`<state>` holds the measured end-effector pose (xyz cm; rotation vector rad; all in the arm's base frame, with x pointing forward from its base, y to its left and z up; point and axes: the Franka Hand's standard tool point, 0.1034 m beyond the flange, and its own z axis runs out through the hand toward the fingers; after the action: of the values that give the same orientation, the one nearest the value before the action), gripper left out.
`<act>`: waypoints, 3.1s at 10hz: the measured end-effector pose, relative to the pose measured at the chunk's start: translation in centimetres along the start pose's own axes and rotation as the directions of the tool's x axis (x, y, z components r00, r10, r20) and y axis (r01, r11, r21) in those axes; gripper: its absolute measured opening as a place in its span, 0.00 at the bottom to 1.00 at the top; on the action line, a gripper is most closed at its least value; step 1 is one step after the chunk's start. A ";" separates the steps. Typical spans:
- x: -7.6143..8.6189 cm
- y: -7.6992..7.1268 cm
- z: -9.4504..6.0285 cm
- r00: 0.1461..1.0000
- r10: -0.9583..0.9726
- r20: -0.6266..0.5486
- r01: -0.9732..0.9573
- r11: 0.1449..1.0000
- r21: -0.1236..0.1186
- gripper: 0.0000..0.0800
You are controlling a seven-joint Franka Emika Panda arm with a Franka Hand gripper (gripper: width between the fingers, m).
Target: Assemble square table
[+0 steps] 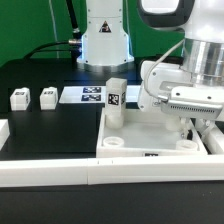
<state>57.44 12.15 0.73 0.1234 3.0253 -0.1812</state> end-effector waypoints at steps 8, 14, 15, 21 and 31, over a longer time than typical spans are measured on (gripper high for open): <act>-0.8 -3.1 0.2 0.999 0.035 0.002 -0.036 0.999 0.039 0.81; -2.8 -4.9 -4.5 0.997 0.045 0.056 -0.049 0.997 0.068 0.81; -3.5 -6.8 -7.2 0.994 0.067 0.085 -0.074 0.993 0.087 0.81; -4.7 -17.1 -11.3 0.931 0.325 0.164 -0.342 0.936 0.089 0.81; 4.0 -22.0 -7.8 0.319 0.941 0.113 -0.947 0.314 0.066 0.81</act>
Offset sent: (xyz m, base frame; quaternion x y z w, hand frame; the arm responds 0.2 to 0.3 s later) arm 0.0000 0.0000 0.0000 0.0000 0.0000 0.0000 1.0000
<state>50.71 -8.32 10.50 1.8152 2.2963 -0.2281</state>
